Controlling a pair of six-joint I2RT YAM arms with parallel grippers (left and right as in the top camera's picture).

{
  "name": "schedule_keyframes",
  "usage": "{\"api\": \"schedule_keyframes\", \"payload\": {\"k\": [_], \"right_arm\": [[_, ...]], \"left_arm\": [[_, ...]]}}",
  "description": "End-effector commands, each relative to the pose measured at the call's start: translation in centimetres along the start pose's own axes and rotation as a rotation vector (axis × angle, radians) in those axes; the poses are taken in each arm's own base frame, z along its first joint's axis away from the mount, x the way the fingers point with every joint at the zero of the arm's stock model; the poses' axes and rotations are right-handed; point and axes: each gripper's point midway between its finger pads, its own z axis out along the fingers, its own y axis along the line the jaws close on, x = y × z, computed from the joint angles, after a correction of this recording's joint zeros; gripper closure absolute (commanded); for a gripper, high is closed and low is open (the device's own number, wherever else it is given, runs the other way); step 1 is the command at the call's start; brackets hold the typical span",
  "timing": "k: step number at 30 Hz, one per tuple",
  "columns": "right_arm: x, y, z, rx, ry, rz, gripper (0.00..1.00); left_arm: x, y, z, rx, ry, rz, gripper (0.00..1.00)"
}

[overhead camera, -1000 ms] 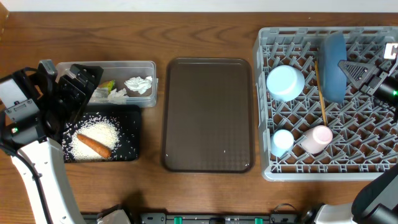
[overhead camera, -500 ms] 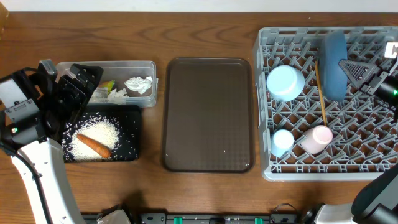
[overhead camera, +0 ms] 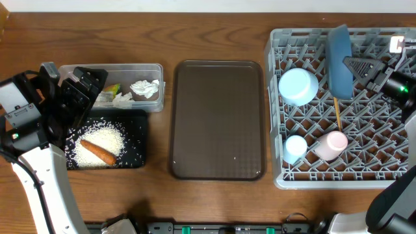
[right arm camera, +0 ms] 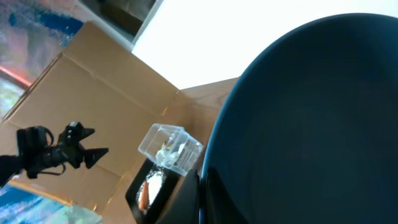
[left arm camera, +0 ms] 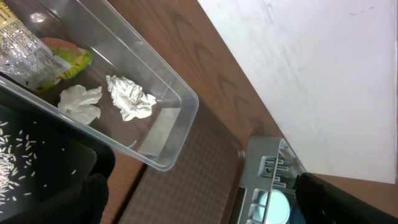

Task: Sort waste into correct bins and load items into the dishwasher rack
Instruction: 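Lower the blue plate upright into the rack's right side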

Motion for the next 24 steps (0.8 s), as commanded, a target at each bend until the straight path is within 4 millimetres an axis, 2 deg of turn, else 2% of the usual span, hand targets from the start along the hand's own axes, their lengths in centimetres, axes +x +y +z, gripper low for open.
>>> {"api": "schedule_keyframes", "payload": {"k": [1,12,17,20,24], "right_arm": [[-0.2,-0.2,0.1,0.010,-0.002,-0.004,0.99],[0.9,-2.1,0.3,-0.036,0.015,0.042,0.99],[0.5,-2.5,-1.0,-0.034,-0.010,0.050,0.99],[0.3,-1.9,-1.9,-0.074,-0.019,0.047,0.99],[0.0,-1.8,-2.2,-0.081,-0.022,0.078,0.99]], "left_arm": [[-0.4,-0.8,-0.7,0.013,-0.022,0.010,0.02],[-0.4,-0.8,-0.8,0.013,-0.023,0.009,0.02],[-0.4,-0.8,-0.8,0.013,-0.023,0.009,0.02],[-0.4,-0.8,-0.8,0.013,-0.023,0.009,0.02],[-0.4,-0.8,-0.8,0.013,-0.023,0.009,0.02]]}}
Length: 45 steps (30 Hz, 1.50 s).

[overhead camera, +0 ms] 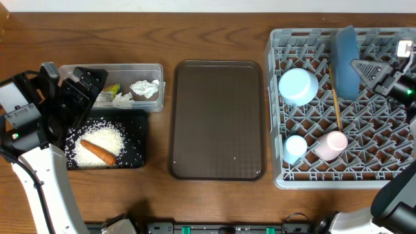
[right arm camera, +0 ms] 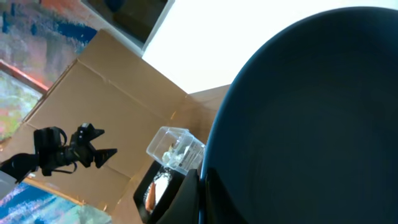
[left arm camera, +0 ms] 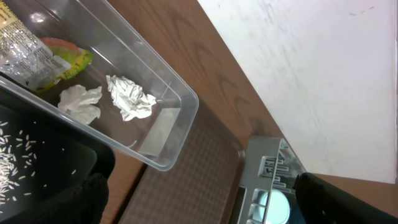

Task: Sort waste into correct bins and load items into the dishwasher rack
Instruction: 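Lower the blue plate upright into the rack's right side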

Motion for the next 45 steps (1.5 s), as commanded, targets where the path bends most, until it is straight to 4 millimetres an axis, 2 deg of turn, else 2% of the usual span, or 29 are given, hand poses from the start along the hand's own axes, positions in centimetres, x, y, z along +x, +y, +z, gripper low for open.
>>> {"api": "schedule_keyframes", "payload": {"k": [1,4,11,16,21,24,29,36,42,45], "right_arm": [[0.2,-0.3,-0.2,-0.017,0.000,0.064,0.99],[0.1,-0.9,-0.4,0.016,-0.011,0.108,0.99],[0.0,-0.8,0.3,0.018,-0.002,0.159,0.99],[-0.2,-0.5,2.6,0.028,0.018,0.247,0.99],[-1.4,1.8,5.8,-0.022,0.042,0.315,0.99],[-1.9,2.4,6.7,-0.028,0.034,0.322,0.99],[-2.0,2.3,7.4,-0.011,0.018,0.324,0.99],[-1.5,0.8,6.4,0.016,-0.006,0.285,0.99],[1.1,-2.1,4.2,0.057,-0.030,0.316,0.99],[1.7,-2.9,3.0,0.063,-0.050,0.308,0.99]], "left_arm": [[-0.4,-0.8,-0.8,0.013,-0.023,0.009,0.02],[-0.4,-0.8,-0.8,0.013,-0.023,0.009,0.02],[-0.4,-0.8,-0.8,0.013,-0.023,0.009,0.02],[-0.4,-0.8,-0.8,0.013,-0.023,0.009,0.02],[-0.4,-0.8,-0.8,0.013,-0.023,0.009,0.02],[-0.4,-0.8,-0.8,0.013,-0.023,0.009,0.02],[-0.4,-0.8,-0.8,0.013,-0.023,0.009,0.02],[-0.4,-0.8,-0.7,0.013,-0.022,0.010,0.02],[-0.4,-0.8,-0.8,0.013,-0.023,0.009,0.02],[-0.4,-0.8,-0.7,0.013,-0.022,0.010,0.02]]}}
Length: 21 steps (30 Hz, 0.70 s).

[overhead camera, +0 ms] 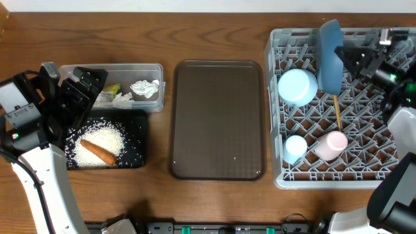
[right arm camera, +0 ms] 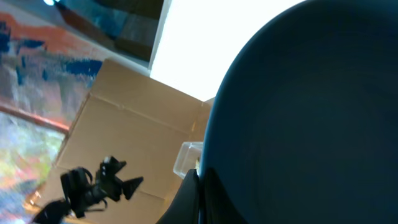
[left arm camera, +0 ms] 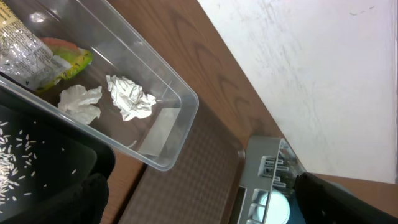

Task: Sort waste into correct bins and load items into the dishwasher rack
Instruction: 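Lower the blue plate upright into the rack's right side, then open the right gripper and let the plate settle in the rack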

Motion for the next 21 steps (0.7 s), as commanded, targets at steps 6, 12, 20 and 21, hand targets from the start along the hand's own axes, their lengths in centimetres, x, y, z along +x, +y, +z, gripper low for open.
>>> {"api": "schedule_keyframes", "payload": {"k": [6,12,20,21], "right_arm": [[0.8,-4.5,-4.2,0.053,-0.085,0.092,0.99],[0.1,-4.8,-6.8,0.059,-0.124,0.096,0.99],[-0.4,-5.9,-10.3,0.086,-0.199,0.156,0.99],[-0.3,-6.1,-10.9,0.088,-0.209,0.176,0.99]], "left_arm": [[-0.4,-0.8,-0.8,0.013,-0.023,0.009,0.02],[-0.4,-0.8,-0.7,0.013,-0.022,0.010,0.02],[-0.4,-0.8,-0.8,0.013,-0.023,0.009,0.02],[-0.4,-0.8,-0.8,0.013,-0.023,0.010,0.02]]}}
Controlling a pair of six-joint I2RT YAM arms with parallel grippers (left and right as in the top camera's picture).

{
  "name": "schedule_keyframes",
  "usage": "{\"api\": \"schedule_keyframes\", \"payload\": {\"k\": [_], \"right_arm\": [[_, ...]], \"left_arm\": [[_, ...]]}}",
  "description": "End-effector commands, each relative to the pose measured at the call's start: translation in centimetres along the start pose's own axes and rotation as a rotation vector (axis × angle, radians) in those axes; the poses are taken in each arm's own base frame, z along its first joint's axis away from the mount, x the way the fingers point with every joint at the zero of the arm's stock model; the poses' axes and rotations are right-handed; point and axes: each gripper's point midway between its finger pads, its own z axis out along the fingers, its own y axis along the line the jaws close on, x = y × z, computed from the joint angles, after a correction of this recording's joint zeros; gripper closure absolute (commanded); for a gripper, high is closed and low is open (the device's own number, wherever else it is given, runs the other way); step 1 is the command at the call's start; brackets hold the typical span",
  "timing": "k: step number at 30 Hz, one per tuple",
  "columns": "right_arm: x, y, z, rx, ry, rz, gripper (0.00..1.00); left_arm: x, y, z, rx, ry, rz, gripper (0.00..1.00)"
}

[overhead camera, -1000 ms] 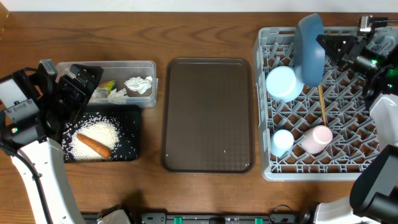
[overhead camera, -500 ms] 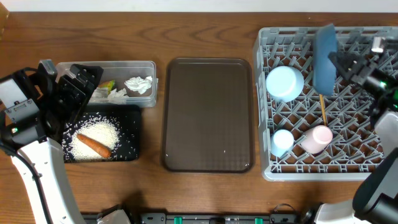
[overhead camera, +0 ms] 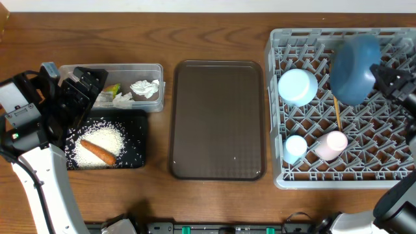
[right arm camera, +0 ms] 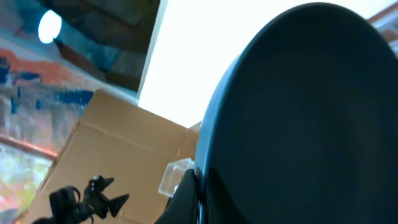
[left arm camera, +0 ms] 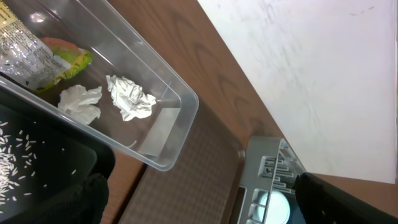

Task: Sort waste into correct bins and load items into the dishwasher rack
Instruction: 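Open the right gripper and let the plate settle in the rack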

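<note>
My right gripper is shut on the rim of a dark blue plate, held tilted over the back of the grey dishwasher rack, its round face towards the overhead camera. In the right wrist view the plate fills the frame beside the gripper. My left gripper stands open over the clear waste bin; the left wrist view shows its fingers wide apart and empty.
The rack holds a light blue bowl, a small blue cup, a pink cup and a wooden stick. A brown tray lies mid-table. Crumpled paper and wrappers sit in the bin; a black tray holds rice and a carrot.
The blue plate was edge-on near the rack's back left, by the blue bowl. Now it sits further right and tilted, showing its round face. The left arm has not moved.
My right gripper held the blue plate edge-on over the rack's back at every moment: beside the bowl, then slightly right, then further left, and now right again and tilted flat-on. The left gripper stayed open over the waste bin throughout.
</note>
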Motion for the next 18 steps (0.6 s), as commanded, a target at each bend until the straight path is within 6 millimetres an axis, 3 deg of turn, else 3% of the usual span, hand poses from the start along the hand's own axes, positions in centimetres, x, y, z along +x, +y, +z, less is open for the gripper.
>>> {"api": "schedule_keyframes", "payload": {"k": [1,7,10,13,18], "right_arm": [[0.6,-3.5,-2.3,0.045,-0.061,0.173,0.99],[-0.6,-4.9,-6.8,0.090,-0.176,0.207,0.92],[-1.2,-5.2,-9.1,0.105,-0.228,0.211,0.83],[-1.5,-5.5,-10.5,0.111,-0.264,0.257,0.64],[-1.9,-5.6,-11.6,0.117,-0.297,0.297,0.59]], "left_arm": [[-0.4,-0.8,-0.8,0.013,-0.023,0.009,0.02],[-0.4,-0.8,-0.8,0.013,-0.023,0.009,0.02],[-0.4,-0.8,-0.8,0.013,-0.023,0.009,0.02],[-0.4,-0.8,-0.8,0.013,-0.023,0.009,0.02],[-0.4,-0.8,-0.8,0.013,-0.023,0.009,0.02]]}}
